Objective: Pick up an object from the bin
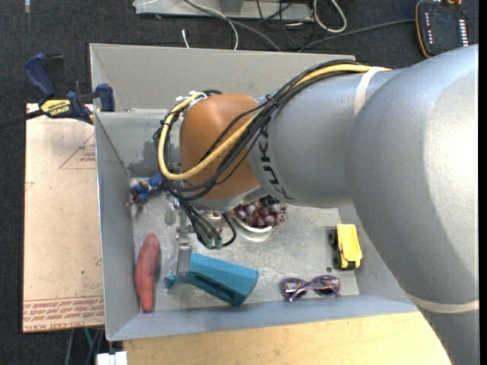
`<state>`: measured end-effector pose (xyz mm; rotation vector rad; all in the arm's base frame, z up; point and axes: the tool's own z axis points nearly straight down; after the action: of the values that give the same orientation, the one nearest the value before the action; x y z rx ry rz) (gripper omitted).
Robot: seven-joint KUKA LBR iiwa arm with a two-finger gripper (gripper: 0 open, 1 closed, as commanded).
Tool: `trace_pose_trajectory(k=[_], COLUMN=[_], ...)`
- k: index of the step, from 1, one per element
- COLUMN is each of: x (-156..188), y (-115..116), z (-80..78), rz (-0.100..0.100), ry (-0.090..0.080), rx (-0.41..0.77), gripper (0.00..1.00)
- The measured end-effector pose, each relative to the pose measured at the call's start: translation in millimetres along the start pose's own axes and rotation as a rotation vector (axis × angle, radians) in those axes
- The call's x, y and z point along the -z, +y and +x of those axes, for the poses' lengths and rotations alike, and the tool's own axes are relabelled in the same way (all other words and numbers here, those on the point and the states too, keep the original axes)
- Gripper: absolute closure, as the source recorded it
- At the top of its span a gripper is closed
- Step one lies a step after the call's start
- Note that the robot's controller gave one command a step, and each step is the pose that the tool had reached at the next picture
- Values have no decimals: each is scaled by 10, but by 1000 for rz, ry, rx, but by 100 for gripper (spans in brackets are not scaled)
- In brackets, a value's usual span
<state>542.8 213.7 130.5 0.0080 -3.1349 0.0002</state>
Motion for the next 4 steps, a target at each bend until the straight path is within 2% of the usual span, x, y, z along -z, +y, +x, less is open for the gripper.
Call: trace_pose_trajectory(k=[1,2,3,4], x=[46,-608,-169,-559], y=[-15,-486,-763,-515], z=[-19,300,326,330], rz=[-1,-2,-9,-5], ry=[-7,-3,-19,0], rx=[-6,-71,-86,-69], gripper=[0,0,0,0])
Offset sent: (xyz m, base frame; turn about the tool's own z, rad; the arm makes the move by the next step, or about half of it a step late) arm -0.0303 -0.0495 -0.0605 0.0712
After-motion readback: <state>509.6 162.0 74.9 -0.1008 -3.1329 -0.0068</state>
